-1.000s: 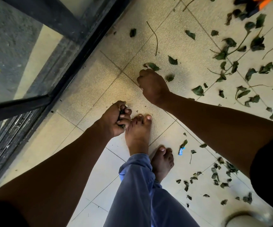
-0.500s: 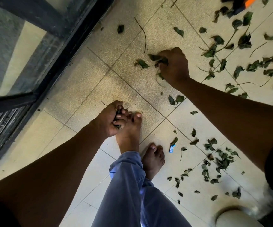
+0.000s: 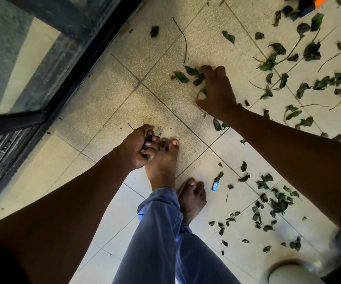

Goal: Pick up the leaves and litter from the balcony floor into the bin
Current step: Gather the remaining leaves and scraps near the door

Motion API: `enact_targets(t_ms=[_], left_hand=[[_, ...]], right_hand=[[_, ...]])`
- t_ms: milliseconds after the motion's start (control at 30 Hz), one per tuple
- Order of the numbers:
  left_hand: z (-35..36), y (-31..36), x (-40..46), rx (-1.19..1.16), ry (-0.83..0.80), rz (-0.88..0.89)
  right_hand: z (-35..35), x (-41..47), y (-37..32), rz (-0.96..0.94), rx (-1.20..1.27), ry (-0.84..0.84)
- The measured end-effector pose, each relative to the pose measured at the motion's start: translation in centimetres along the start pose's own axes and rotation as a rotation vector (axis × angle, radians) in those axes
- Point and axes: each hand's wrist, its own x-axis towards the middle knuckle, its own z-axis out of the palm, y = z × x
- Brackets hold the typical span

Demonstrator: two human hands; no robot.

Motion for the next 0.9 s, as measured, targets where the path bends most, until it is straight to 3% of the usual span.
enact_targets(t_ms=[167,300,500,800,900], left_hand=[[-0.7,0.4,-0.3,0.012,0.000,-0.002],[-1.4,0.7,-0.4,0.027,0.006,-0.005],[-1.5,0.9,0.1,0.056,0.002,-0.010],[-1.7,1.0,-0.9,0.089,-0.025,-0.016],[-2.5,0.6,1.7,0.144,0.055,-0.016]], right_hand=[[0.5,0.3,-2.2,-0.092,0.122,-0.007],[-1.1,0.9,-2.7,-0.199,-0.277,0.066],[-0.2,1.7,-3.2,-0.315,-0.518,-0.151],[0.9,0.0,-1.2,-0.528,-0.530,0.065],[1.0,0.2,-0.8,-0.556,-0.560,0.024]])
